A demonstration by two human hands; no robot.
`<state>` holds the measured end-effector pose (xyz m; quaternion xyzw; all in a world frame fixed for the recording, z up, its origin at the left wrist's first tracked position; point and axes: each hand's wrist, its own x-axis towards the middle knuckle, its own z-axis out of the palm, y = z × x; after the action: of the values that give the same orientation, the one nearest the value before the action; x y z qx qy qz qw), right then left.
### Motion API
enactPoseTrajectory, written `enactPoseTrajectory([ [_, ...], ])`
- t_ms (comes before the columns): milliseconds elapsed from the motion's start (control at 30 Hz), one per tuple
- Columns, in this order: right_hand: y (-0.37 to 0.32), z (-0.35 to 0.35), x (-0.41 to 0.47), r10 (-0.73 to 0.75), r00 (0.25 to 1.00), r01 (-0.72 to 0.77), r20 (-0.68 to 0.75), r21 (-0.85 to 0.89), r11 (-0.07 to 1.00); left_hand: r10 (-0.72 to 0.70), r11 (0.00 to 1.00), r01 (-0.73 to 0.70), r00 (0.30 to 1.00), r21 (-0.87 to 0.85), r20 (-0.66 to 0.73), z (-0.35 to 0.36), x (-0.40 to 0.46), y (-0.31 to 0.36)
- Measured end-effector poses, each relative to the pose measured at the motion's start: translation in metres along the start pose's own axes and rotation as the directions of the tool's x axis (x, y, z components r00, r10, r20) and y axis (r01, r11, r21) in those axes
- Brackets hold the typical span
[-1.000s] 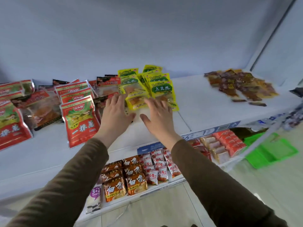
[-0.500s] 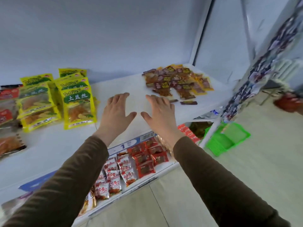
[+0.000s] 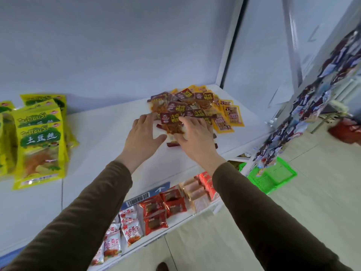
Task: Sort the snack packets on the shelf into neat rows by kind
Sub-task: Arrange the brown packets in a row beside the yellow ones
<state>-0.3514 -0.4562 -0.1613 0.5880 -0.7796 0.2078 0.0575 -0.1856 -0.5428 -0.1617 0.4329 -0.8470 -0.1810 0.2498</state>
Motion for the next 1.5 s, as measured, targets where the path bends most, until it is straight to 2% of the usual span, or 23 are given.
enactPoseTrajectory([
  [200,0.021,0.005,0.046,0.006,0.992,-0.008,0.128,0.019,1.000,-0.097,0.994,0.100,0.993,-0.049,0.069,0.015,0.053,-0.010],
  [400,0.034,0.019,0.091,-0.003,0.936,0.013,0.352,-0.026,1.000,-0.249,0.955,0.273,0.951,-0.118,0.183,0.032,0.088,-0.021],
  [567,0.049,0.031,0.121,-0.004,0.889,0.027,0.458,-0.044,0.999,-0.322,0.925,0.344,0.934,-0.159,0.153,0.041,0.117,-0.021],
  [733,0.059,0.038,0.143,-0.078,0.909,0.081,0.409,0.008,0.997,-0.386,0.889,0.406,0.913,-0.210,0.132,0.048,0.148,-0.015],
  [900,0.057,0.046,0.152,-0.150,0.930,0.109,0.337,0.137,0.985,-0.521,0.776,0.532,0.843,-0.339,0.131,0.050,0.170,-0.010],
  [1033,0.052,0.055,0.150,-0.213,0.940,0.122,0.267,0.321,0.939,-0.563,0.763,0.589,0.808,-0.266,0.173,0.049,0.181,-0.008],
  [1233,0.045,0.061,0.151,-0.196,0.952,0.083,0.234,0.422,0.903,-0.597,0.697,0.641,0.767,-0.321,0.235,0.041,0.193,-0.010],
  [1400,0.046,0.063,0.145,-0.168,0.961,0.031,0.222,0.513,0.858,-0.586,0.536,0.664,0.737,-0.521,0.337,0.032,0.192,-0.016],
  [1500,0.047,0.061,0.142,-0.142,0.967,0.003,0.210,0.550,0.835,-0.556,0.494,0.652,0.746,-0.576,0.367,0.029,0.182,-0.017],
])
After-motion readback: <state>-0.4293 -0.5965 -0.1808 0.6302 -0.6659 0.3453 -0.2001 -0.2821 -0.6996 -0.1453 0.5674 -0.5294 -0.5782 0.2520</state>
